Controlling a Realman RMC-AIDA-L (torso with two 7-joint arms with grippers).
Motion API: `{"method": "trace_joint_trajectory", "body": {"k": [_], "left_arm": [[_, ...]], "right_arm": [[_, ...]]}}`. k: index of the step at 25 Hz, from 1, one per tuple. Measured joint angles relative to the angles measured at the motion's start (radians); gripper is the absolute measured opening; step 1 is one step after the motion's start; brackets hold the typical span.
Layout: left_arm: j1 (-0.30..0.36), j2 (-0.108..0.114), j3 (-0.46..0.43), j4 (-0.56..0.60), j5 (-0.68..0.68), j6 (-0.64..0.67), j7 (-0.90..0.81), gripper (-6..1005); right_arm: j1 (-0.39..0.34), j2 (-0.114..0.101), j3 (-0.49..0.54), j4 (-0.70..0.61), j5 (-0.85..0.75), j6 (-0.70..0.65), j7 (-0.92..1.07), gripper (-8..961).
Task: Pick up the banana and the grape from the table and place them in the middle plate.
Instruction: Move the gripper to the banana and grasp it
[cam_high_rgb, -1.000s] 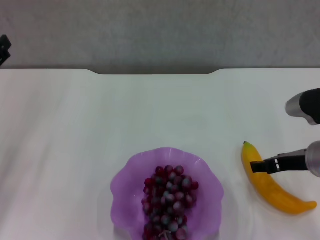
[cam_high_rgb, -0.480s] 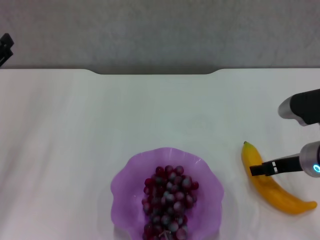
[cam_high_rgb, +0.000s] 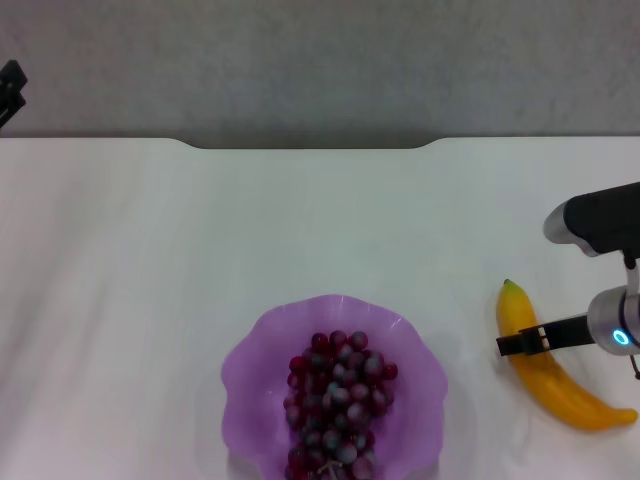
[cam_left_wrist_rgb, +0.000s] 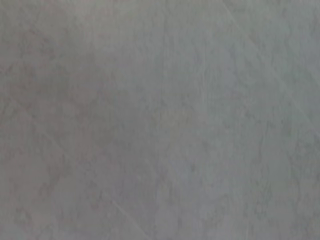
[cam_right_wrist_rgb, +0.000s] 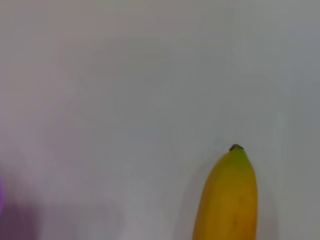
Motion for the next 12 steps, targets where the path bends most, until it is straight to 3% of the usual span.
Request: {"method": "trace_joint_trajectory", "body": {"k": [7,12], "left_arm": [[0.001,-0.001,0.000,-0.004,0.000,0.000,0.001,819],[0.003,-0.001,0.000,-0.006,0.000,0.000,0.001,819]], "right_arm": [[0.042,0.000,0.001,0.087,0.053,-0.033,-0.044,831],[0.040,0.002,-0.005,0.066,0.053,-0.033,-0.060,703]]}}
